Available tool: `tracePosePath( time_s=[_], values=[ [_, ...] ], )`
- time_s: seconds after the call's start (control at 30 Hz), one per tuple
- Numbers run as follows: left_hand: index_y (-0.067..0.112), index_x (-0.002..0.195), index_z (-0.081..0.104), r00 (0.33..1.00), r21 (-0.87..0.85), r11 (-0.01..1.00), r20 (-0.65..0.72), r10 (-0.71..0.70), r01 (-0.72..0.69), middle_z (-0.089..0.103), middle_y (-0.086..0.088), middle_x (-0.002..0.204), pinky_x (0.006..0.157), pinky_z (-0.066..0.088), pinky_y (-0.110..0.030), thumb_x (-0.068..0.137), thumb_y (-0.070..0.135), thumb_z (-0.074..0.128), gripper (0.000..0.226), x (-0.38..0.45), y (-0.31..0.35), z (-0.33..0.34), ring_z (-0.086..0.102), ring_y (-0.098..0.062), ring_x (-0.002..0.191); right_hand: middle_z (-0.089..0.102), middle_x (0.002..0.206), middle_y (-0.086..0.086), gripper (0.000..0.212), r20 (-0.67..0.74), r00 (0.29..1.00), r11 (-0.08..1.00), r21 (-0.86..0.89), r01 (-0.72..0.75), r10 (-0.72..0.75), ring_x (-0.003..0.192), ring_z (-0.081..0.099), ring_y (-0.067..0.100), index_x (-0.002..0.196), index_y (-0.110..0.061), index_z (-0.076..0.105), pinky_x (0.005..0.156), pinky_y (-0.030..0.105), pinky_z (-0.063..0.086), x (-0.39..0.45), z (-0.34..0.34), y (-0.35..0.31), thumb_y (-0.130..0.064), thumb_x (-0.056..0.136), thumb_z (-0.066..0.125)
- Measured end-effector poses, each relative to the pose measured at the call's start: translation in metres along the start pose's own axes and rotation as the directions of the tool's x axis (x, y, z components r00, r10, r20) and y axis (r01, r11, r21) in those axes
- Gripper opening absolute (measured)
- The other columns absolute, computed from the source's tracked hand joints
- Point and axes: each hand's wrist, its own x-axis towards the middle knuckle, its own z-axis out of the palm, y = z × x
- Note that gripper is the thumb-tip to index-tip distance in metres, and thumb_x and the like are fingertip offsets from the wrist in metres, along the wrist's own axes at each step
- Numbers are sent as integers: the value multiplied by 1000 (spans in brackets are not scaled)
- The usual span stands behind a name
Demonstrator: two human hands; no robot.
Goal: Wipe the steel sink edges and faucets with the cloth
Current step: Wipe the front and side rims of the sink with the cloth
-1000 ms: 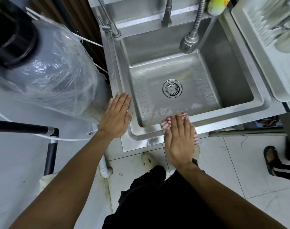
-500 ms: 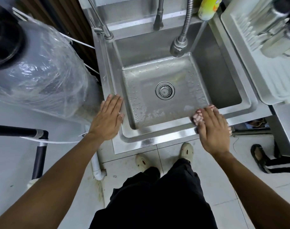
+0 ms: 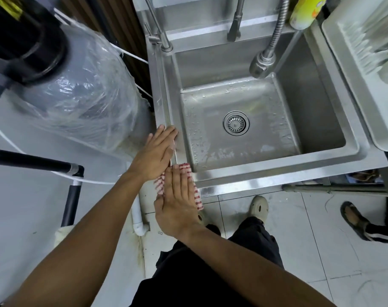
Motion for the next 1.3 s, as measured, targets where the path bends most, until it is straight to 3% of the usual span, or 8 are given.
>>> tracePosePath(
  time_s=[0.1,0.2,0.4,0.63,0.77,1.0,1.2,1.3],
  values=[
    [25,159,36,988,-339,934,-63,-140,111,25,9,168,130,4,-41,113,29,31,46,-7,10,-7,7,-9,158,-33,165,2,73,40,999,998,68,5,-8,151,-34,18,160,-14,-20,125,42,-17,9,-10,0,-33,105,24],
    [24,152,46,941,-517,850,-230,-249,99,42,4,160,127,23,-41,111,30,34,44,-27,32,-5,32,-10,150,-14,171,1,71,-23,986,946,277,167,-167,155,-23,13,164,-13,2,128,40,-8,7,-36,15,-27,99,28],
    [16,162,23,926,-87,977,-312,-211,193,5,-2,173,129,-2,-39,108,34,32,58,-95,90,68,-4,-20,159,17,170,3,60,-149,962,973,-4,231,-229,159,8,20,162,-14,27,130,40,7,-6,-71,117,-29,103,30],
    [10,164,10,974,259,948,-178,-143,187,0,-9,172,129,4,-48,108,43,12,66,-75,71,84,-7,-24,159,32,165,10,56,-125,934,914,-284,291,-336,156,23,25,156,-8,40,128,42,15,4,-61,132,-37,109,27],
    [23,165,-2,968,250,938,-137,-210,239,-24,-12,169,127,-8,-47,107,44,19,65,-11,35,34,-32,-28,152,38,162,12,57,-128,922,893,-330,307,-365,153,30,28,153,-6,45,127,43,18,6,-64,131,-36,107,32],
    [22,164,-10,985,303,938,-80,-151,168,-24,-7,169,128,-10,-45,105,47,4,65,-12,38,32,-32,-23,153,57,148,13,54,-111,934,906,-303,295,-341,141,49,31,146,-7,54,123,45,31,21,-66,127,-36,105,34],
    [18,159,36,975,174,969,-166,-145,174,26,-13,166,121,31,-57,107,41,25,58,-74,65,66,16,-34,155,62,141,12,52,-135,928,901,-321,292,-348,133,55,32,142,-9,58,119,45,36,22,-63,130,-38,103,38],
    [26,164,17,947,173,940,-190,-260,293,1,-15,171,125,19,-57,105,50,20,65,-31,58,49,-2,-39,157,63,138,11,52,-147,930,905,-321,277,-337,131,56,35,141,-10,58,118,48,36,24,-60,129,-38,102,38]
  ],
)
